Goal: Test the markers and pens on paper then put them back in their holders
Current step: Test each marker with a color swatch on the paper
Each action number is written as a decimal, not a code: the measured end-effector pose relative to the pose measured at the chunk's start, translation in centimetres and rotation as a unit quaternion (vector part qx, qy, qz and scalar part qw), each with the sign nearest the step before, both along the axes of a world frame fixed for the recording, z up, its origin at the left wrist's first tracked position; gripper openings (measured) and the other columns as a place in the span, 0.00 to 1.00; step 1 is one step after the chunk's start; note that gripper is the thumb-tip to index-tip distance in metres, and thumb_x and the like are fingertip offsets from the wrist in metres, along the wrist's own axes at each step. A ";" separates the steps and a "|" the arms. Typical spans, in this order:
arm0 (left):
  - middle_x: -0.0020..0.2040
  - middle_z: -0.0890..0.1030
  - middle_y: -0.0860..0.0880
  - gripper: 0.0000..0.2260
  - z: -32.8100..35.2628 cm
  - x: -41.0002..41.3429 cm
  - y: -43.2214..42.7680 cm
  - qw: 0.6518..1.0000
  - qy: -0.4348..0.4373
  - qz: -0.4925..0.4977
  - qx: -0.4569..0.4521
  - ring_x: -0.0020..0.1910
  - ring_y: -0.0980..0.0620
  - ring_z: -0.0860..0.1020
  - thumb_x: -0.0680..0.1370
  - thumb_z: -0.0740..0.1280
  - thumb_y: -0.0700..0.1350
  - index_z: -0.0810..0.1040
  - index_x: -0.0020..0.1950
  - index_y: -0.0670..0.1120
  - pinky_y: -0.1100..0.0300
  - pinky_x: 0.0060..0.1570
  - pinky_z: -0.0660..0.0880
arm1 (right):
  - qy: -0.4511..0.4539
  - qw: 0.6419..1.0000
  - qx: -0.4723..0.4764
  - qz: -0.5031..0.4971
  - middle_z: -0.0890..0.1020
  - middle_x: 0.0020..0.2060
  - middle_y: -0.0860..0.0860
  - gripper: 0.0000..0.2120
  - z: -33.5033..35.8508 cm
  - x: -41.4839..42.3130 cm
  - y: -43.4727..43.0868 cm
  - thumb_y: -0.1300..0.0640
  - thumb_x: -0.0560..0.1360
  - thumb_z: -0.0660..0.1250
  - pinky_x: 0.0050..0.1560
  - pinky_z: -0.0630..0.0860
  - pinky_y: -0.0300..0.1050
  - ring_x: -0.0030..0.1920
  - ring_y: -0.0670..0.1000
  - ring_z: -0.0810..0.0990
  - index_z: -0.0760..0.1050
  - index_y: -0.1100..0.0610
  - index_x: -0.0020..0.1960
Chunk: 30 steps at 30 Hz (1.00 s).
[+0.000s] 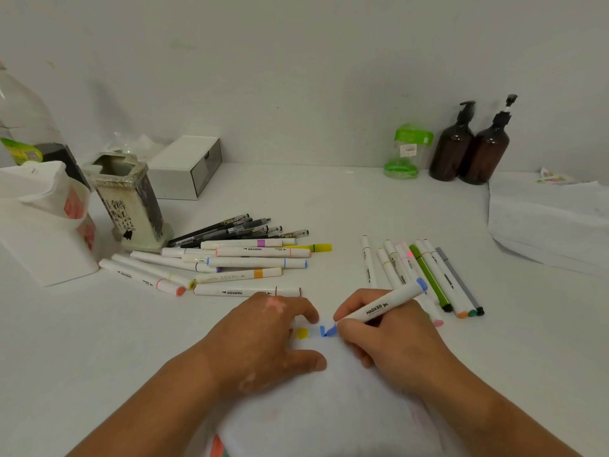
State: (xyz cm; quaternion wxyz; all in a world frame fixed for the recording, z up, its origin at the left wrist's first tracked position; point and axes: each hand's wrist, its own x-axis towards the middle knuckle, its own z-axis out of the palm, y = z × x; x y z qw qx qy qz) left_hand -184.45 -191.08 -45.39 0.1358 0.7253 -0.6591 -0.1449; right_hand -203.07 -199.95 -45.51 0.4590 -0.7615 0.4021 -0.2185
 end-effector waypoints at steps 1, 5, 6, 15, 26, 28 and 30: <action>0.46 0.73 0.63 0.26 0.0 0.0 0.0 1.000 0.001 0.000 0.001 0.42 0.63 0.72 0.68 0.70 0.70 0.73 0.63 0.64 0.67 0.41 0.70 | -0.005 1.000 0.001 -0.005 0.83 0.29 0.48 0.10 0.0 0.0 0.0 0.57 0.73 0.71 0.30 0.79 0.35 0.27 0.44 0.80 0.81 0.41 0.43; 0.48 0.74 0.63 0.27 0.1 -0.1 0.0 1.000 0.004 0.002 0.004 0.43 0.63 0.72 0.68 0.70 0.70 0.73 0.63 0.64 0.66 0.44 0.73 | -0.003 1.000 0.005 -0.005 0.82 0.28 0.48 0.10 0.1 0.0 0.0 0.58 0.73 0.71 0.29 0.76 0.33 0.26 0.44 0.80 0.81 0.41 0.42; 0.49 0.75 0.62 0.27 0.1 -0.1 0.1 1.000 0.003 0.002 0.005 0.43 0.62 0.73 0.68 0.70 0.70 0.73 0.63 0.64 0.66 0.45 0.74 | -0.003 1.000 0.005 -0.006 0.82 0.28 0.47 0.10 0.1 -0.1 0.0 0.57 0.73 0.71 0.29 0.76 0.33 0.26 0.44 0.80 0.81 0.41 0.42; 0.51 0.77 0.61 0.27 0.2 0.0 0.1 1.000 0.004 0.006 0.004 0.44 0.62 0.73 0.68 0.70 0.70 0.73 0.63 0.64 0.64 0.47 0.76 | -0.064 0.997 0.033 -0.022 0.80 0.26 0.49 0.11 0.2 -0.2 0.1 0.61 0.75 0.70 0.28 0.74 0.33 0.25 0.43 0.77 0.81 0.46 0.40; 0.36 0.72 0.54 0.06 0.5 0.2 0.0 0.940 0.307 0.029 -0.144 0.33 0.57 0.67 0.81 0.56 0.46 0.70 0.55 0.54 0.63 0.34 0.67 | -0.276 0.955 0.091 -0.063 0.78 0.29 0.55 0.03 1.4 -1.5 -1.9 0.57 0.67 0.72 0.26 0.72 0.40 0.26 0.51 0.75 0.79 0.54 0.36; 0.38 0.75 0.54 0.07 0.3 0.2 0.0 0.937 0.322 0.021 -0.135 0.34 0.56 0.67 0.83 0.55 0.44 0.69 0.56 0.55 0.62 0.35 0.68 | -0.284 0.952 0.102 -0.055 0.79 0.29 0.56 0.03 1.4 -1.5 -2.0 0.57 0.67 0.73 0.26 0.73 0.41 0.28 0.51 0.76 0.80 0.55 0.37; 0.44 0.80 0.57 0.11 0.3 0.0 -0.1 0.940 0.313 0.021 -0.133 0.34 0.56 0.70 0.84 0.57 0.41 0.69 0.58 0.58 0.63 0.36 0.71 | -0.298 0.946 0.122 -0.041 0.80 0.31 0.57 0.02 1.4 -1.6 -2.0 0.58 0.68 0.71 0.27 0.74 0.41 0.30 0.52 0.77 0.81 0.56 0.40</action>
